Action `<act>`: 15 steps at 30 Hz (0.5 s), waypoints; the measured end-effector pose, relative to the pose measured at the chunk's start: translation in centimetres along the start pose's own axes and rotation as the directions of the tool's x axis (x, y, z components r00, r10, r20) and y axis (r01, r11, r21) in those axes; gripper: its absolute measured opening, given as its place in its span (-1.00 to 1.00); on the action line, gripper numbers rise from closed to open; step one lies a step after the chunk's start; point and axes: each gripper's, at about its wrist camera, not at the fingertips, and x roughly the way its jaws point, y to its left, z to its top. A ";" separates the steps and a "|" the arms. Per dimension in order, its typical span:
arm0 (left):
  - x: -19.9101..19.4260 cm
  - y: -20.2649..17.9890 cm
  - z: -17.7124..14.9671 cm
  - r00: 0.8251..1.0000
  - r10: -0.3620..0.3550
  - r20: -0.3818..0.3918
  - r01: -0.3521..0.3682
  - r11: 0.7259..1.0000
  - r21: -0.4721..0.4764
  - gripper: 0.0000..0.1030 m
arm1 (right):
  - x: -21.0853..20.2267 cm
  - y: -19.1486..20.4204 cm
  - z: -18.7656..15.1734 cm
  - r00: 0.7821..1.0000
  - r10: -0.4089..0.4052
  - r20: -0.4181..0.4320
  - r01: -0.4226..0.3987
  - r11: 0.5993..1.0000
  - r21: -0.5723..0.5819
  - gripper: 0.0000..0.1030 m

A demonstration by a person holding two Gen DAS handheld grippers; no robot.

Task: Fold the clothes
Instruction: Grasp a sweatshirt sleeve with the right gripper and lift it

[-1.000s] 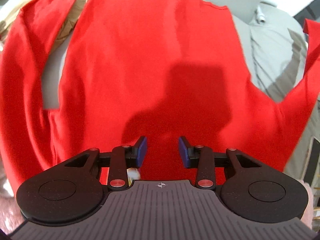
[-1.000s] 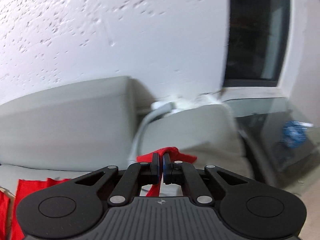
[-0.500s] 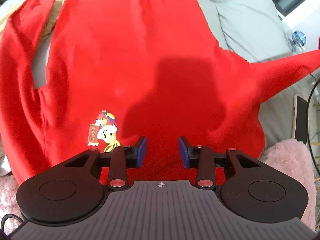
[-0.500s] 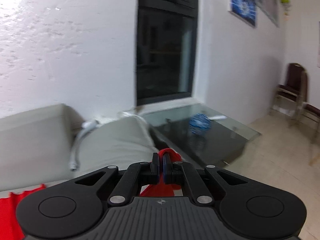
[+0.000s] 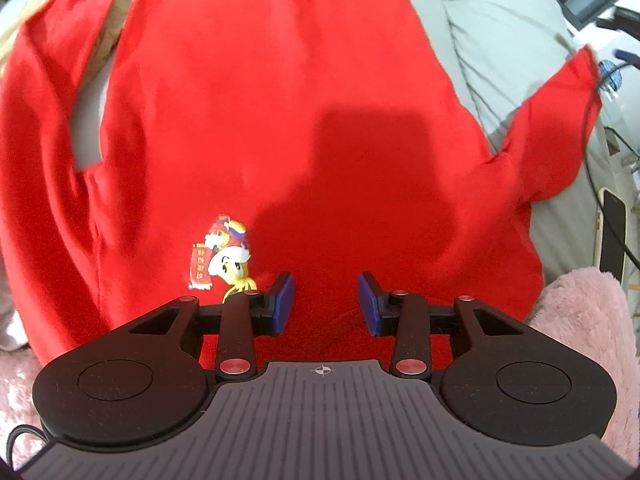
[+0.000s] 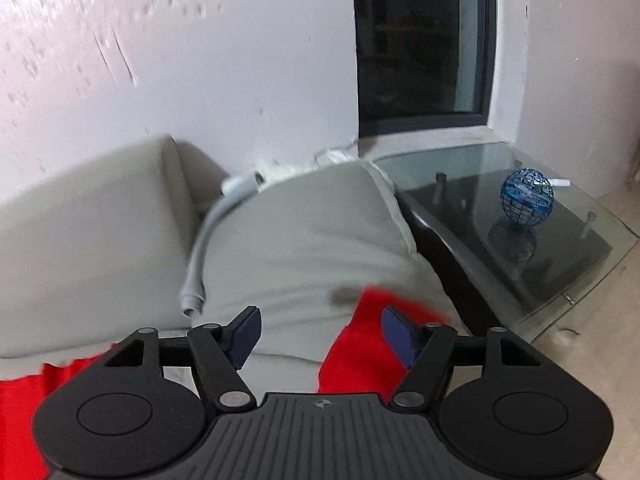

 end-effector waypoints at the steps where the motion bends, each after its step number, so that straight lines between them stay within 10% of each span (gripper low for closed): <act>1: 0.1 0.0 0.0 1.000 -0.003 0.001 0.003 1.000 -0.008 -0.20 | 0.0 -1.0 0.0 1.000 -0.019 0.012 0.019 1.000 0.004 0.29; 7: 1.1 -0.1 0.7 1.000 -0.012 0.000 0.012 0.999 -0.034 -0.19 | 1.5 -8.6 -0.5 0.990 -0.144 -0.012 0.145 0.986 0.082 -0.02; 15: 1.2 -0.2 0.9 1.000 0.001 -0.011 -0.002 1.000 -0.028 -0.19 | 7.3 -8.9 -1.7 0.994 0.013 -0.108 -0.009 0.999 0.036 -0.06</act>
